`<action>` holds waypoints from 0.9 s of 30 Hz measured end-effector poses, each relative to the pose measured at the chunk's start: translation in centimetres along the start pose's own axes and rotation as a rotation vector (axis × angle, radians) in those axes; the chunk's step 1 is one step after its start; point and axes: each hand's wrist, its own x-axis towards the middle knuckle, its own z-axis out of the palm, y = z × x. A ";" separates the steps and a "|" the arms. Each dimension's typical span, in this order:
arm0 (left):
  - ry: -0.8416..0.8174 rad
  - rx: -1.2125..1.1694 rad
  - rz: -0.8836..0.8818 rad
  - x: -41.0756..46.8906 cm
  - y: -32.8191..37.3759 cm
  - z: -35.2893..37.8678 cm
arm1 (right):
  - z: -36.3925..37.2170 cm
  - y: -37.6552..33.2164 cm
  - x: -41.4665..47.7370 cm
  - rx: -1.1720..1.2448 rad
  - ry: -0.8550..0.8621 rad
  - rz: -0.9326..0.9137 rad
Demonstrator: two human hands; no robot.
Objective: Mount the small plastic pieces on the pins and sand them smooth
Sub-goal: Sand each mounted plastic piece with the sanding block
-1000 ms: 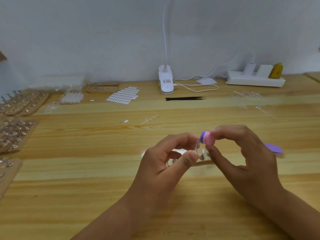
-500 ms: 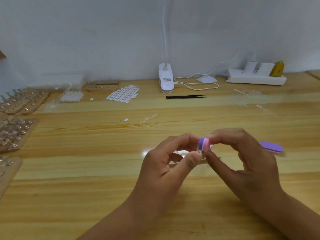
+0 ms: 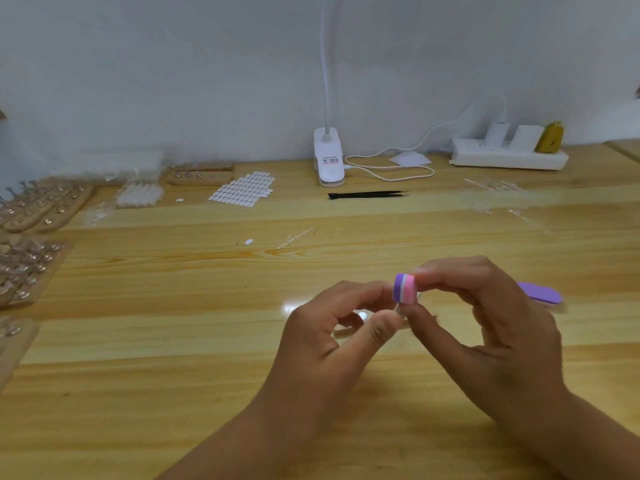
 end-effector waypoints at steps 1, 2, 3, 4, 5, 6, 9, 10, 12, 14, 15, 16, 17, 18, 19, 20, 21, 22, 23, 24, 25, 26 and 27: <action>-0.007 -0.006 -0.009 0.0 0.0 0.0 | 0.0 0.1 0.0 0.001 0.001 0.003; -0.018 -0.017 -0.021 0.0 0.0 0.1 | -0.1 0.0 0.0 0.012 0.007 0.011; -0.029 -0.028 -0.033 0.0 0.0 0.1 | -0.1 0.0 0.0 0.028 0.017 0.019; -0.036 -0.036 -0.042 0.1 0.0 0.1 | -0.2 0.0 -0.1 0.042 0.031 0.027; -0.040 -0.043 -0.048 0.1 0.0 0.0 | -0.3 0.0 -0.1 0.050 0.048 0.034; -0.040 -0.049 -0.052 0.1 0.1 0.0 | -0.4 0.0 -0.1 0.052 0.060 0.041; -0.045 -0.031 -0.028 0.1 0.3 0.0 | -0.4 0.2 -0.1 0.025 0.036 0.024; -0.042 -0.016 -0.010 0.1 0.4 0.0 | -0.3 0.3 -0.1 -0.006 0.013 0.008; -0.022 -0.014 0.006 0.0 0.5 0.0 | -0.2 0.6 -0.2 -0.076 -0.036 0.006; 0.006 -0.046 0.002 0.0 0.6 -0.3 | -0.2 0.8 -0.2 -0.063 -0.053 0.058; 0.014 -0.055 -0.001 0.1 0.6 -0.5 | -0.2 0.8 -0.2 -0.028 -0.039 0.080; 0.017 -0.053 -0.002 0.2 0.7 -0.6 | -0.2 0.6 -0.2 0.005 -0.015 0.086; 0.013 -0.041 0.002 0.2 0.8 -0.5 | -0.1 0.4 -0.1 0.020 0.006 0.073; 0.006 -0.024 0.012 0.2 0.8 -0.5 | 0.0 0.3 -0.1 0.008 0.008 0.048; 0.001 -0.013 0.024 0.1 0.9 -0.4 | 0.0 0.3 -0.2 -0.022 -0.013 0.025; 0.000 -0.016 0.031 0.0 0.9 -0.3 | 0.0 0.4 -0.2 -0.054 -0.043 0.025; 0.005 -0.037 0.028 0.0 0.9 -0.3 | -0.1 0.7 -0.3 -0.075 -0.067 0.054; 0.012 -0.064 0.023 0.0 0.9 -0.4 | -0.3 1.0 -0.2 -0.072 -0.078 0.101; 0.019 -0.085 0.018 0.1 0.9 -0.5 | -0.3 1.2 -0.1 -0.054 -0.069 0.141; 0.022 -0.090 0.011 0.1 0.8 -0.7 | -0.4 1.2 0.0 -0.033 -0.048 0.157; 0.026 -0.085 -0.002 0.2 0.7 -0.8 | -0.4 1.1 0.1 -0.017 -0.025 0.145; 0.032 -0.078 -0.022 0.3 0.6 -0.8 | -0.3 0.9 0.2 -0.006 -0.014 0.120; 0.038 -0.080 -0.045 0.3 0.4 -0.9 | -0.2 0.7 0.1 0.000 -0.015 0.098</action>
